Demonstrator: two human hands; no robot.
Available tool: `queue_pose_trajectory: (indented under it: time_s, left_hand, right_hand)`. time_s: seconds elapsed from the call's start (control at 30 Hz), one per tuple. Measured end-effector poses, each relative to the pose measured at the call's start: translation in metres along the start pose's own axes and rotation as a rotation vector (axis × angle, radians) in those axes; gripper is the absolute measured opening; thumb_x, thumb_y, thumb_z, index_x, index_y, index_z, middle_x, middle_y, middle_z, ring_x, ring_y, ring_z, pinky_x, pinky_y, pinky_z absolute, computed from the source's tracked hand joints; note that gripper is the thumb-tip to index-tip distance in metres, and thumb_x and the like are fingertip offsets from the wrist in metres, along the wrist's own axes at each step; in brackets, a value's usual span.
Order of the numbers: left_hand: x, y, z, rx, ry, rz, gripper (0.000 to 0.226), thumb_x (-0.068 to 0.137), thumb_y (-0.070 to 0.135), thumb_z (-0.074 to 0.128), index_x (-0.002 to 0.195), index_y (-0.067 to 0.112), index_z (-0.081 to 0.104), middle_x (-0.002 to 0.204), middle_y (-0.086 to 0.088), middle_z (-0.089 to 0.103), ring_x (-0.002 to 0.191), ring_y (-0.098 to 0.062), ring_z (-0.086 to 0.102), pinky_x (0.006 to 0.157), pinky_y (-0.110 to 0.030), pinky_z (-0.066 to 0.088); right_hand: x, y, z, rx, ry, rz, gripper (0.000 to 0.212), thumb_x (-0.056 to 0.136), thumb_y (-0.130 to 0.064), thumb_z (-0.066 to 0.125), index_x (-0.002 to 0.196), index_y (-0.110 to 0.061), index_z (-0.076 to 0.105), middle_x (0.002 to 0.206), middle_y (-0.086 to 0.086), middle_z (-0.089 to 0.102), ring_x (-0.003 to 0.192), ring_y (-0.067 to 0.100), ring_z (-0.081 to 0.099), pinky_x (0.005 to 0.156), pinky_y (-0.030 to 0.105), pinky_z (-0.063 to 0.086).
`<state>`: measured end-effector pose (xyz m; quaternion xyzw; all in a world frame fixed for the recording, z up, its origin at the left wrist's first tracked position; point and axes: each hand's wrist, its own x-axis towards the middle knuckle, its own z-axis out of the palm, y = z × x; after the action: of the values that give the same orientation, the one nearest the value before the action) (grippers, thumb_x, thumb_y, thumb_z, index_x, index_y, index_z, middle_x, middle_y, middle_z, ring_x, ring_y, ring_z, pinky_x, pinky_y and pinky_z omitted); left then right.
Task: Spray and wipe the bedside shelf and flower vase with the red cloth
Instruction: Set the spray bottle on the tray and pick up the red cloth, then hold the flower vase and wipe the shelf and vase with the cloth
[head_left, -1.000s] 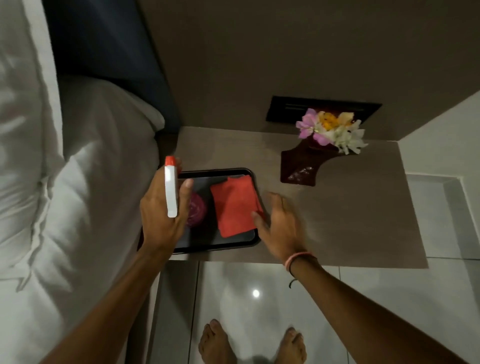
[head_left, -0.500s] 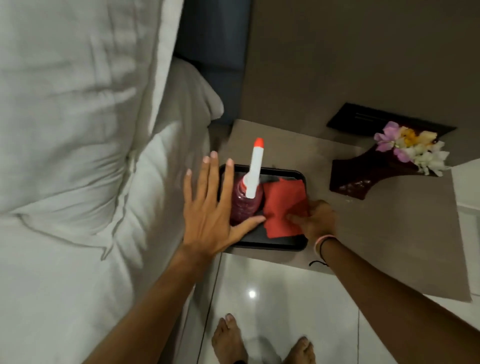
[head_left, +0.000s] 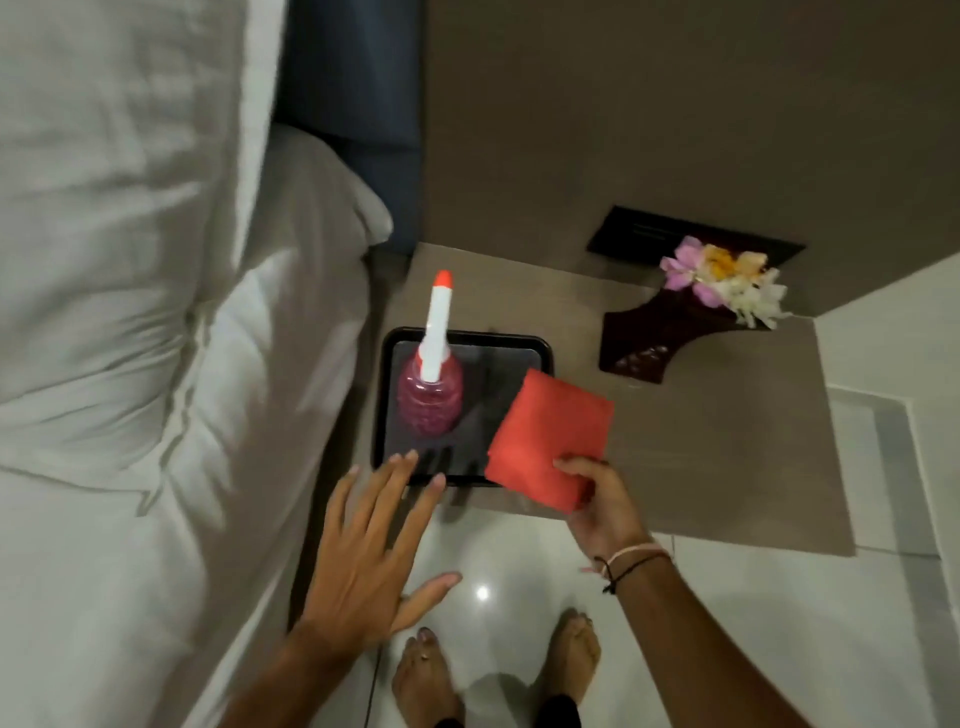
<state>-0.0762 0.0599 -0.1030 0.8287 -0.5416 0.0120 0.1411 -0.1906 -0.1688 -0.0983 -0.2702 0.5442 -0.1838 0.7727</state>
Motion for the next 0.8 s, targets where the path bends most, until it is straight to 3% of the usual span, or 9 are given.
queue_pose_trajectory:
  time_s: [0.07, 0.13, 0.23, 0.33, 0.53, 0.6, 0.67, 0.8]
  left_hand:
    - [-0.002, 0.023, 0.001, -0.062, 0.018, 0.073, 0.072, 0.096, 0.067, 0.029, 0.145, 0.016, 0.044, 0.149, -0.024, 0.053, 0.133, -0.038, 0.054, 0.109, -0.058, 0.039]
    - [0.012, 0.053, 0.004, -0.118, 0.024, 0.154, 0.070, 0.097, 0.065, 0.027, 0.147, 0.018, 0.042, 0.149, -0.019, 0.047, 0.133, -0.035, 0.050, 0.109, -0.055, 0.036]
    - [0.054, 0.092, 0.004, -0.145, 0.050, 0.213, 0.071, 0.098, 0.065, 0.026, 0.151, 0.019, 0.036, 0.156, -0.021, 0.043, 0.142, -0.032, 0.043, 0.112, -0.059, 0.039]
    - [0.121, 0.122, 0.003, -0.103, 0.087, 0.227, 0.072, 0.099, 0.064, 0.026, 0.153, 0.017, 0.033, 0.157, -0.025, 0.038, 0.146, -0.036, 0.040, 0.112, -0.064, 0.041]
    - [0.257, 0.170, 0.007, 0.056, 0.117, 0.211, 0.075, 0.099, 0.064, 0.036, 0.160, 0.020, 0.030, 0.166, -0.023, 0.028, 0.156, -0.037, 0.026, 0.122, -0.061, 0.028]
    - [0.293, 0.177, 0.012, 0.097, 0.086, 0.232, 0.078, 0.098, 0.066, 0.037, 0.160, 0.018, 0.032, 0.167, -0.023, 0.026, 0.157, -0.039, 0.023, 0.124, -0.060, 0.026]
    - [0.317, 0.177, 0.018, 0.148, 0.027, 0.274, 0.078, 0.099, 0.065, 0.038, 0.160, 0.017, 0.032, 0.167, -0.023, 0.025, 0.157, -0.039, 0.022, 0.124, -0.060, 0.027]
    - [0.346, 0.163, 0.027, 0.237, -0.125, 0.365, 0.069, 0.104, 0.053, 0.038, 0.163, 0.021, 0.021, 0.169, -0.017, 0.023, 0.157, -0.035, 0.023, 0.126, -0.057, 0.025]
  right_hand:
    - [-0.014, 0.007, -0.025, 0.126, -0.014, 0.047, 0.022, 0.062, 0.008, 0.055, 0.073, -0.011, 0.060, 0.086, 0.007, 0.063, 0.085, 0.027, 0.056, 0.081, 0.040, 0.046]
    - [-0.022, 0.006, -0.060, 0.246, 0.000, 0.026, 0.025, 0.061, 0.005, 0.057, 0.078, -0.012, 0.066, 0.093, 0.009, 0.067, 0.087, 0.029, 0.061, 0.080, 0.040, 0.048]
    - [-0.027, -0.006, -0.106, 0.365, 0.030, -0.017, 0.033, 0.077, -0.002, 0.062, 0.106, -0.010, 0.074, 0.113, 0.012, 0.075, 0.102, 0.032, 0.071, 0.089, 0.043, 0.055]
    - [-0.028, -0.025, -0.141, 0.443, 0.053, -0.040, 0.045, 0.085, -0.011, 0.065, 0.130, -0.014, 0.064, 0.126, 0.013, 0.072, 0.115, 0.032, 0.069, 0.099, 0.049, 0.051]
    - [-0.013, -0.072, -0.171, 0.435, 0.088, -0.066, 0.041, 0.091, -0.015, 0.062, 0.131, -0.018, 0.064, 0.133, 0.014, 0.068, 0.120, 0.031, 0.066, 0.099, 0.047, 0.050]
    - [-0.006, -0.086, -0.172, 0.413, 0.068, -0.069, 0.041, 0.091, -0.013, 0.059, 0.130, -0.019, 0.066, 0.132, 0.013, 0.069, 0.121, 0.031, 0.066, 0.100, 0.046, 0.049]
    - [0.001, -0.095, -0.168, 0.398, 0.056, -0.069, 0.053, 0.087, -0.010, 0.060, 0.140, -0.015, 0.056, 0.137, 0.017, 0.065, 0.126, 0.035, 0.061, 0.104, 0.047, 0.048]
    - [0.018, -0.110, -0.149, 0.406, 0.051, -0.111, 0.059, 0.085, -0.001, 0.059, 0.142, -0.012, 0.051, 0.142, 0.022, 0.058, 0.131, 0.044, 0.053, 0.112, 0.057, 0.041]
